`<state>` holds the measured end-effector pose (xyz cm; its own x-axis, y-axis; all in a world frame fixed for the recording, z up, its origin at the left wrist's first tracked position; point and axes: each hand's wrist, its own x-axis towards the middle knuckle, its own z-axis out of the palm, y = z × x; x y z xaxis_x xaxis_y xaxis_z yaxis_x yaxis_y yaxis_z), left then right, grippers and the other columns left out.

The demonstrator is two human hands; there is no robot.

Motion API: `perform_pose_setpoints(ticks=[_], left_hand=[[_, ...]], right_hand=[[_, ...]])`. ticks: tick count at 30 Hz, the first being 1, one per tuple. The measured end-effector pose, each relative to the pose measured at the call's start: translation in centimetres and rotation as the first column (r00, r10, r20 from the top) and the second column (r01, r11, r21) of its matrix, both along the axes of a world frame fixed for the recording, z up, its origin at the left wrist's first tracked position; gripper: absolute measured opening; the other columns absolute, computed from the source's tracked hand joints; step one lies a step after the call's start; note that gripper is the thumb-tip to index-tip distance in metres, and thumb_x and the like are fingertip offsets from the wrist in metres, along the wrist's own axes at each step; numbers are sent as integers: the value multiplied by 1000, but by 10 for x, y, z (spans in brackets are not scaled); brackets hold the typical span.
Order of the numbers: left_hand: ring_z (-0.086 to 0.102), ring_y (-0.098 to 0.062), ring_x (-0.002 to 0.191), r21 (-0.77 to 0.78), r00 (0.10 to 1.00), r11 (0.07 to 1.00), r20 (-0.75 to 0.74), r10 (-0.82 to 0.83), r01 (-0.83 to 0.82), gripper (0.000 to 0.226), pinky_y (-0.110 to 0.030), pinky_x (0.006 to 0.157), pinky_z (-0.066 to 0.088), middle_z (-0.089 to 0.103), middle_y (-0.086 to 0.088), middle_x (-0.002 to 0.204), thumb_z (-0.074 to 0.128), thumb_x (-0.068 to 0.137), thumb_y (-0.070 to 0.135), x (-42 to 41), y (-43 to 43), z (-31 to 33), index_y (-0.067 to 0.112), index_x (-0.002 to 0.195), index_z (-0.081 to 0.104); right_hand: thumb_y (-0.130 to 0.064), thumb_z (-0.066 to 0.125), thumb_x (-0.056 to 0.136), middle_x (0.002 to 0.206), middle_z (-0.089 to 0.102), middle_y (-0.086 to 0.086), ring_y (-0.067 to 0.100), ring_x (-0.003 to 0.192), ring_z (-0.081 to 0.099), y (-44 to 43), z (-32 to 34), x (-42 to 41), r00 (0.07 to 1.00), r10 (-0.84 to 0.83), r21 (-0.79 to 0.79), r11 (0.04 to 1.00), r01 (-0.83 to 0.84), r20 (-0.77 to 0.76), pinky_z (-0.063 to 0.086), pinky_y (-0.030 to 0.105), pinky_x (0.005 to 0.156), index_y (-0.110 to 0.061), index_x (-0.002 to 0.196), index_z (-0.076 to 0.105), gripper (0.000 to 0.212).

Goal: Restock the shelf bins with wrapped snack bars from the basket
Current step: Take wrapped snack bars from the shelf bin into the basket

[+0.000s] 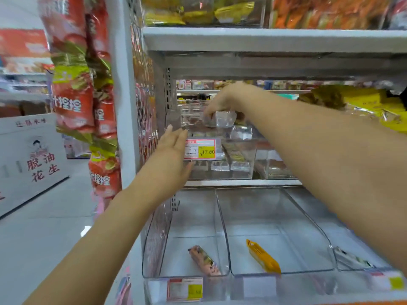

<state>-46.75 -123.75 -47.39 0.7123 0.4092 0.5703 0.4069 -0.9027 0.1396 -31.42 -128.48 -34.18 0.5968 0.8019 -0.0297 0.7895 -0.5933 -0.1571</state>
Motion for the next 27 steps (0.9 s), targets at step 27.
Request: perform_pose_setpoints(ticks=[27], left_hand=[[-12,-13,146,17,1000,1000,15,-15,15,82,-16,108,-6,-10,0,160,51,94,36,-4,-5,-10,13,152,-3]], right_hand=[[-36,54,96,77,43,5,15,57,39,33,-19,20,985,-21,101,994,39,-174,39,25,61,-12,108,41,31]])
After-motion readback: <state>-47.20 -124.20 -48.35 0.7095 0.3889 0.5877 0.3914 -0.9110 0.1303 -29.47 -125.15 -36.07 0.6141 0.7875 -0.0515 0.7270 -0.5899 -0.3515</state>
